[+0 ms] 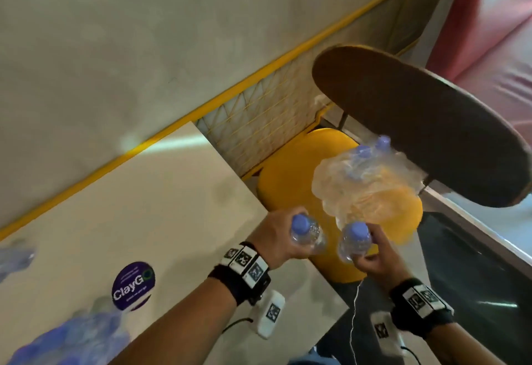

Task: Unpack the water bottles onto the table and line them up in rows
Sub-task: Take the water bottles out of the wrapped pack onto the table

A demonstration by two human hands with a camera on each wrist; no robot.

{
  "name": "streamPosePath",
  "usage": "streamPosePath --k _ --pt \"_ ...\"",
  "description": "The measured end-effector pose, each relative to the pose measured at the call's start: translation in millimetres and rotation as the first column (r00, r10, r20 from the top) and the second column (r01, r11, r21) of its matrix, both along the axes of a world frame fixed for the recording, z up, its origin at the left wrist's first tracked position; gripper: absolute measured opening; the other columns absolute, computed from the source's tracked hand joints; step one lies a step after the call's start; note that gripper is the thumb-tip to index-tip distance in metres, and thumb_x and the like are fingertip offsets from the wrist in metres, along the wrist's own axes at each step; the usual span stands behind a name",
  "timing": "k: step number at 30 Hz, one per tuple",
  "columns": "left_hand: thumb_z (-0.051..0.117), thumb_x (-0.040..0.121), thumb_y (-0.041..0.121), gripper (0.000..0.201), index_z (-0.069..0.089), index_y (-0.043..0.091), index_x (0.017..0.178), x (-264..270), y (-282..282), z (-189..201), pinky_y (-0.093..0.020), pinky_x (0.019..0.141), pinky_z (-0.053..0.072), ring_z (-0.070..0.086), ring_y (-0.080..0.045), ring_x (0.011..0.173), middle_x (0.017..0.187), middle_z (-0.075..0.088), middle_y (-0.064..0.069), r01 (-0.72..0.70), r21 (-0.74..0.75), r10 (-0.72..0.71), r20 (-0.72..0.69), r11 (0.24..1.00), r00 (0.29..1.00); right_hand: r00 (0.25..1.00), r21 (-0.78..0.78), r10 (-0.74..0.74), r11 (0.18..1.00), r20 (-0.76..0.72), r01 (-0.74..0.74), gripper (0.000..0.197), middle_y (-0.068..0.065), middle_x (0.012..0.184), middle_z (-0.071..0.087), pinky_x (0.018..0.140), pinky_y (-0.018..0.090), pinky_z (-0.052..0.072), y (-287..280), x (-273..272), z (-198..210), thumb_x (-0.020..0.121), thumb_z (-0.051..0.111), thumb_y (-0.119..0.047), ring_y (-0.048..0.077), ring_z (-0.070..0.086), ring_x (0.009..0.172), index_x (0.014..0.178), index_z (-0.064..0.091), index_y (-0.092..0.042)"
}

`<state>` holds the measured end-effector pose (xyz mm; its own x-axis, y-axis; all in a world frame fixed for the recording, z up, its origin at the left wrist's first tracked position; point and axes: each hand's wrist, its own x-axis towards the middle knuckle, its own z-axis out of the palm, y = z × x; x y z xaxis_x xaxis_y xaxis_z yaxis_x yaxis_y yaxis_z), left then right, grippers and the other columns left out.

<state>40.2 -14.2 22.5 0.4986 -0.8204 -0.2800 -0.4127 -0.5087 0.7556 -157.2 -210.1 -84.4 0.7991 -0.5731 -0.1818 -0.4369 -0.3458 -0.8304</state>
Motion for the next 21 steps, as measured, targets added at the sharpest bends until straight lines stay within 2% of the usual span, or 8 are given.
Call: streamPosePath --k 2,4,5,9,13,15,18,21 --pt "0.094 0.064 0.028 0.065 0.063 0.016 0.12 13.6 50.4 4.8 -0.034 0.092 0.055 0.063 -0.018 0.1 0.113 0.066 -0.004 -0.096 0.03 0.094 0.06 0.995 0.994 0.992 0.006 0.12 0.993 -0.045 -0.12 0.058 -0.01 0.096 0.069 0.06 0.031 0.059 33.6 10.1 8.2 0.065 0.076 -0.037 0.006 0.069 0.073 0.117 0.05 -0.04" --pt "0.094 0.063 0.031 0.06 0.066 0.018 0.115 29.9 102.3 5.4 -0.039 0.091 0.055 0.064 -0.02 0.097 0.109 0.066 -0.003 -0.191 0.071 0.182 0.119 0.979 0.976 0.962 -0.035 0.265 0.963 -0.07 -0.267 0.056 -0.014 0.09 0.066 0.055 0.012 0.046 72.6 27.5 22.5 0.066 0.077 -0.038 -0.006 0.062 0.065 0.115 0.051 -0.039" --pt "0.092 0.063 0.036 0.057 0.067 0.02 0.111 38.3 128.4 5.9 -0.039 0.089 0.055 0.065 -0.02 0.095 0.107 0.067 0.0 -0.229 0.109 0.212 0.15 0.967 0.966 0.94 -0.027 0.334 0.941 -0.075 -0.336 0.054 -0.015 0.092 0.065 0.055 0.009 0.043 92.7 37.9 29.6 0.067 0.078 -0.037 -0.006 0.06 0.067 0.114 0.052 -0.037" --pt "0.083 0.06 0.057 0.059 0.064 0.035 0.111 67.2 230.0 5.0 -0.032 0.083 0.053 0.064 -0.012 0.091 0.104 0.064 0.015 -0.351 0.222 0.292 0.259 0.91 0.921 0.817 0.043 0.574 0.819 -0.051 -0.572 0.053 -0.017 0.1 0.062 0.068 0.027 0.056 171.2 84.0 41.8 0.065 0.076 -0.036 0.01 0.06 0.089 0.111 0.052 -0.036" --pt "0.074 0.065 0.056 0.032 0.053 0.039 0.083 84.8 308.2 -3.2 -0.022 0.064 0.041 0.059 -0.008 0.077 0.085 0.058 0.015 -0.456 0.323 0.347 0.34 0.829 0.874 0.673 0.055 0.736 0.677 -0.07 -0.734 0.053 -0.014 0.1 0.064 0.075 0.032 0.057 246.9 129.2 42.0 0.062 0.076 -0.038 0.012 0.06 0.088 0.109 0.051 -0.035" --pt "0.072 0.064 0.053 0.029 0.05 0.04 0.078 89.3 339.5 -5.8 -0.024 0.063 0.041 0.061 -0.012 0.078 0.084 0.056 0.013 -0.475 0.367 0.364 0.332 0.8 0.87 0.607 0.058 0.79 0.612 -0.086 -0.789 0.053 -0.014 0.099 0.063 0.077 0.037 0.057 284.2 147.7 40.0 0.061 0.076 -0.039 0.012 0.061 0.086 0.107 0.05 -0.035" --pt "0.069 0.058 0.054 0.046 0.06 0.037 0.1 90.3 376.6 -11.9 -0.031 0.077 0.049 0.063 -0.02 0.087 0.096 0.059 0.011 -0.469 0.441 0.35 0.327 0.765 0.878 0.531 0.061 0.841 0.538 -0.099 -0.841 0.055 -0.011 0.1 0.063 0.078 0.039 0.056 333.3 167.2 37.2 0.06 0.078 -0.036 0.015 0.06 0.085 0.107 0.049 -0.034" --pt "0.069 0.057 0.057 0.064 0.06 0.031 0.114 88.3 399.3 -16.2 -0.036 0.084 0.052 0.064 -0.025 0.094 0.106 0.061 0.005 -0.455 0.467 0.339 0.313 0.758 0.887 0.494 0.044 0.861 0.502 -0.12 -0.864 0.054 -0.008 0.098 0.063 0.074 0.034 0.053 373.1 180.3 32.2 0.06 0.079 -0.033 0.016 0.057 0.08 0.106 0.049 -0.03"
